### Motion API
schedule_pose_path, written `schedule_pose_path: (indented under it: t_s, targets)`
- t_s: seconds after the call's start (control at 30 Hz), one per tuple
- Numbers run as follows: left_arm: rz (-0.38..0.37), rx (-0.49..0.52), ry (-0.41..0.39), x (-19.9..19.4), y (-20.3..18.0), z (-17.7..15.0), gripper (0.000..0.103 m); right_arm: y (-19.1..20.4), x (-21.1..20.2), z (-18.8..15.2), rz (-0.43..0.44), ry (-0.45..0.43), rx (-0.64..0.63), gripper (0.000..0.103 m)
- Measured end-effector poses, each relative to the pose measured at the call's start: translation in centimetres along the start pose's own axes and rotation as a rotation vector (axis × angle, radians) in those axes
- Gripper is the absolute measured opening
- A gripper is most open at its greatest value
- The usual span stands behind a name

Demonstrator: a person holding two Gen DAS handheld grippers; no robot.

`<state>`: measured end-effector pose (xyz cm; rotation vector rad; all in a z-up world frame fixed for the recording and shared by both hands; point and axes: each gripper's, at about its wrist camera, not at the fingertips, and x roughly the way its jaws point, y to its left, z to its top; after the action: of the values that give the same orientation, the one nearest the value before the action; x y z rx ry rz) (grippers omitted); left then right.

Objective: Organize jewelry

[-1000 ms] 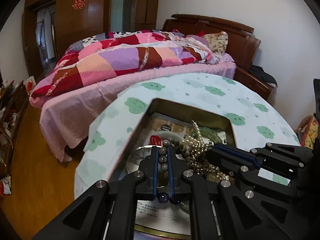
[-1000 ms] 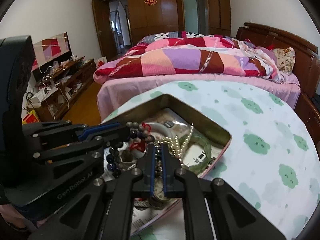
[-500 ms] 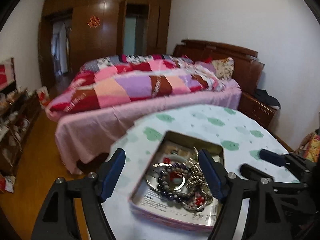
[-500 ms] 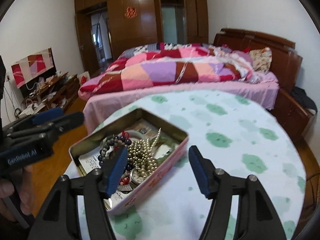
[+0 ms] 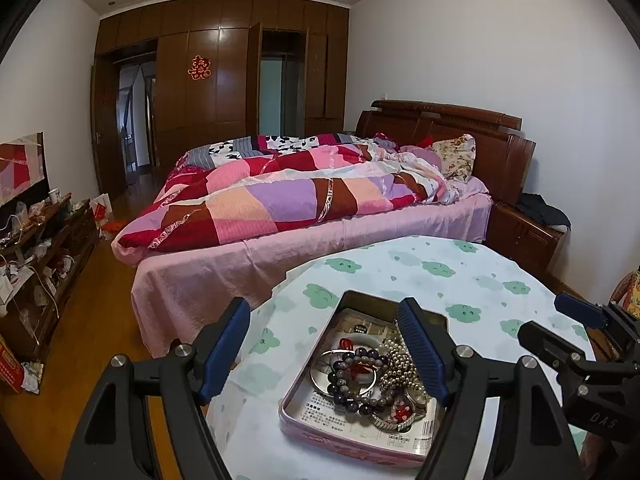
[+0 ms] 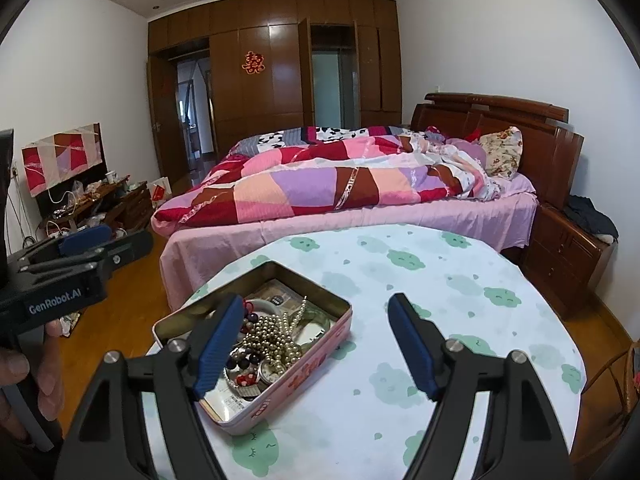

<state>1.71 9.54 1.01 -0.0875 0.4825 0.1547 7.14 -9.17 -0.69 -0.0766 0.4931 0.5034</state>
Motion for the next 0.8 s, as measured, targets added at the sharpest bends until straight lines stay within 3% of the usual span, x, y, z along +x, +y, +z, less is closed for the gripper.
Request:
schedule_pose_path:
  t_s: [0.8]
  targets:
    - [0.017, 0.006, 0.002, 0.0, 0.0, -0.1, 0.076, -0.5, -1.3, 0.0, -0.004, -0.024, 0.01, 0.086]
